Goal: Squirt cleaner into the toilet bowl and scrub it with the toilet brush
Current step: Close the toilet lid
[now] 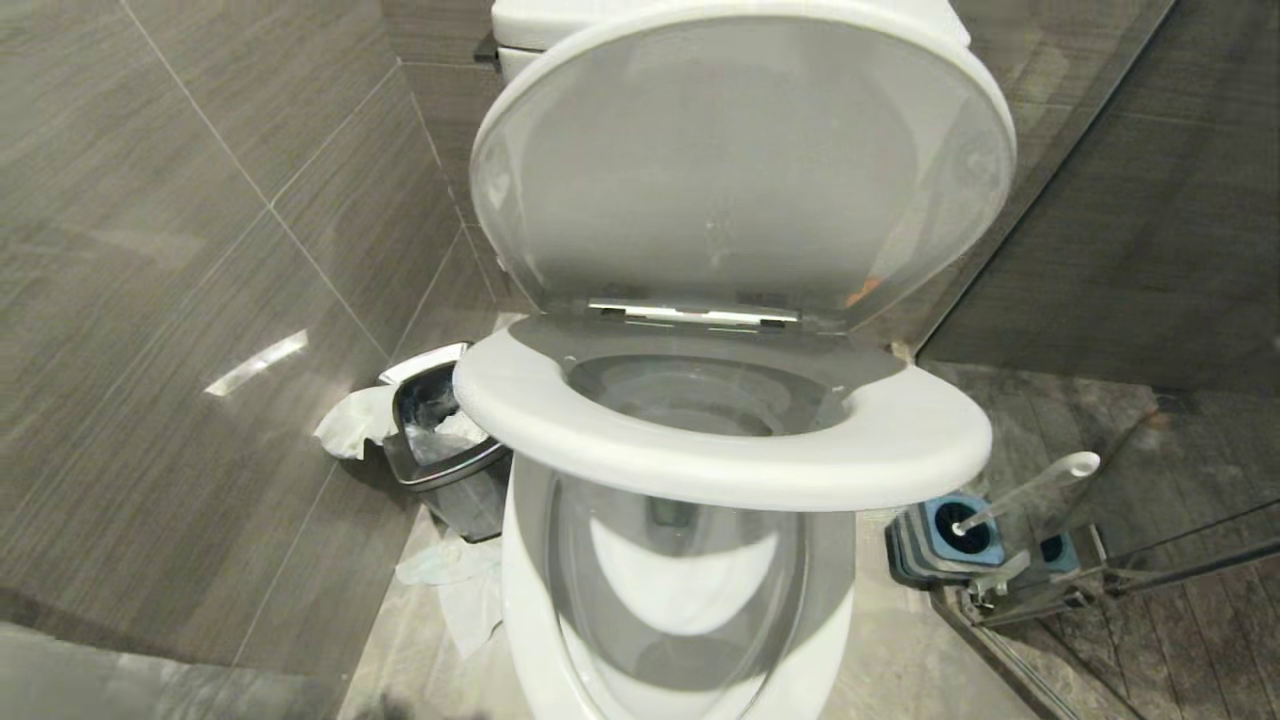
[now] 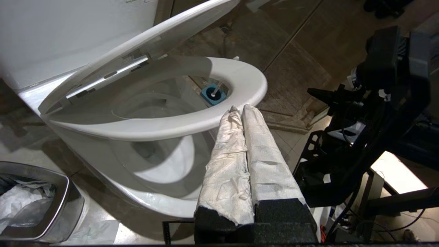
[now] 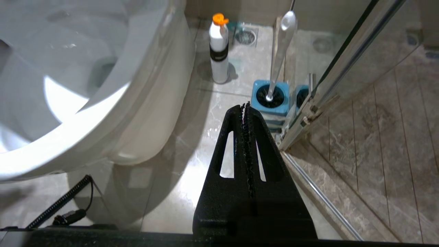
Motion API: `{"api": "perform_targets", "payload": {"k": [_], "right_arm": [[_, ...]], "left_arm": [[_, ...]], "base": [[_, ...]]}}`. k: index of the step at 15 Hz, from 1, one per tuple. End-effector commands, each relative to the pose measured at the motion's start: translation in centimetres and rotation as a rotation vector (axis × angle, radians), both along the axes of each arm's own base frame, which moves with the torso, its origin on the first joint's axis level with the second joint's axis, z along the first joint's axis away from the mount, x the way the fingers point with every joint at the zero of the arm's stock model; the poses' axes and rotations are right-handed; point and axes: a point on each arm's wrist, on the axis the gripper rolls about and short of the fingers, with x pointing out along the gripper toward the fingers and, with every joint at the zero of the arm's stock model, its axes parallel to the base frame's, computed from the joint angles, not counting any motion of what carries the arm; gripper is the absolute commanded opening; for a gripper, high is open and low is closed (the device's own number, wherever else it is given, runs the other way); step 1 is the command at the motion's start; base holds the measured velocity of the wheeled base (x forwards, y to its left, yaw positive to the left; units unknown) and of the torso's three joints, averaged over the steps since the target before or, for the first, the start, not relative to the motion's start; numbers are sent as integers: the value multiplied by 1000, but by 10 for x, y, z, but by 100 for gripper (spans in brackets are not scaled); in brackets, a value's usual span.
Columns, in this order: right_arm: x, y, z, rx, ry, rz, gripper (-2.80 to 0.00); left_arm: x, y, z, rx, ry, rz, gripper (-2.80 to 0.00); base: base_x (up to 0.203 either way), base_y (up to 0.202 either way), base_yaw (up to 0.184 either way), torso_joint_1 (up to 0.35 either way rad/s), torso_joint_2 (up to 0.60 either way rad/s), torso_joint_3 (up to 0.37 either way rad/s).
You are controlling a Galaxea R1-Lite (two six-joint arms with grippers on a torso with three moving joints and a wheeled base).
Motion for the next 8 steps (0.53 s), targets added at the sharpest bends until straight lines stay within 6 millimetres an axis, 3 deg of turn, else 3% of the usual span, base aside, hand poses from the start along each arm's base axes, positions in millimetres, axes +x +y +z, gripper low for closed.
{"api": "perform_targets", "payload": {"k": [1,4,8], "right_arm": [[0,0,0,1,1,0,-280],[0,0,0,1,0,2,-280],[0,0,0,1,1,1,-280]], "left_arm": [[-6,2,-2,7,11,4,-280],[-11,4,-7,37,28,-3,-280],[-1,1,-9,69,25,32,-280]], "base": [[0,0,0,0,7,198],[0,0,0,5,1,201],[0,0,0,1,4,57]]}}
